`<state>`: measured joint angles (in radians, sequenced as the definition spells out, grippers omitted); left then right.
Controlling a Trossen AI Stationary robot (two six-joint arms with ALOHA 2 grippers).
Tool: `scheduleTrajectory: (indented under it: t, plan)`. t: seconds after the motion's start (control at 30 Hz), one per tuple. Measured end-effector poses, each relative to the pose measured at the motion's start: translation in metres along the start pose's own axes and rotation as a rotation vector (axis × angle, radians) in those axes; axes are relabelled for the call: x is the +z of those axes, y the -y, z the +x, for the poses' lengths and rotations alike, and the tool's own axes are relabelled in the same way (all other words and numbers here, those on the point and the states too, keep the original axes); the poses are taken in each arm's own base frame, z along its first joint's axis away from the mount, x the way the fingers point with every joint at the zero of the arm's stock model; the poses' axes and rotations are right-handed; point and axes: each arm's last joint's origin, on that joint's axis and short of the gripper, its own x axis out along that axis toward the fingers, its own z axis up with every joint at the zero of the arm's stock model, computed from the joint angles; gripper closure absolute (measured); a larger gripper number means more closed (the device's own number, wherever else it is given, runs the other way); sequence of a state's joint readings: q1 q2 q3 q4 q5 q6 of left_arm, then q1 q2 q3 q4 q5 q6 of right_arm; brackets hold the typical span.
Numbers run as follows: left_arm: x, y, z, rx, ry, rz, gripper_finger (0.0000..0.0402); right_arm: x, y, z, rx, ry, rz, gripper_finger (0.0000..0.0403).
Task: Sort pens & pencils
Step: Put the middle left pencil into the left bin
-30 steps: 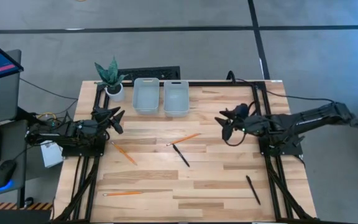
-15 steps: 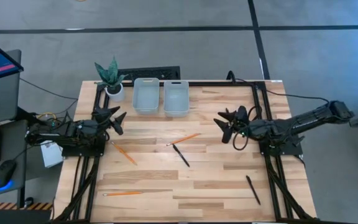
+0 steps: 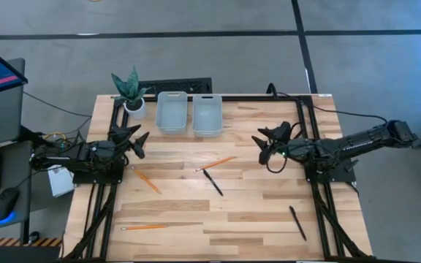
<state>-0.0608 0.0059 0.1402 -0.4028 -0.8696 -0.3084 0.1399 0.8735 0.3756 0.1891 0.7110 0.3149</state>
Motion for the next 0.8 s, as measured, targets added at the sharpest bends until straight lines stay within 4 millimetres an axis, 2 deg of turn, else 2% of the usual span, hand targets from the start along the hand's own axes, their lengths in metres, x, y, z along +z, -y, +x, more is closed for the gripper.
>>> scheduleTrajectory:
  t: [0.17, 0.4, 0.63, 0.8]
  plan:
    - [0.000, 0.000, 0.000, 0.000, 0.001, -0.001, 0.0156, -0.005, -0.002, -0.001, 0.022, 0.007, 0.009, 0.0186]
    - [0.000, 0.000, 0.000, 0.000, 0.001, -0.003, 0.0156, -0.040, 0.008, -0.007, 0.130, 0.110, 0.100, 0.0186]
    - [0.001, 0.001, 0.000, -0.033, -0.002, -0.011, 0.0156, -0.060, 0.024, -0.011, 0.248, 0.156, 0.164, 0.0186]
    - [0.001, 0.005, -0.001, -0.168, -0.035, -0.016, 0.0156, -0.059, 0.028, -0.010, 0.236, 0.176, 0.190, 0.0186]
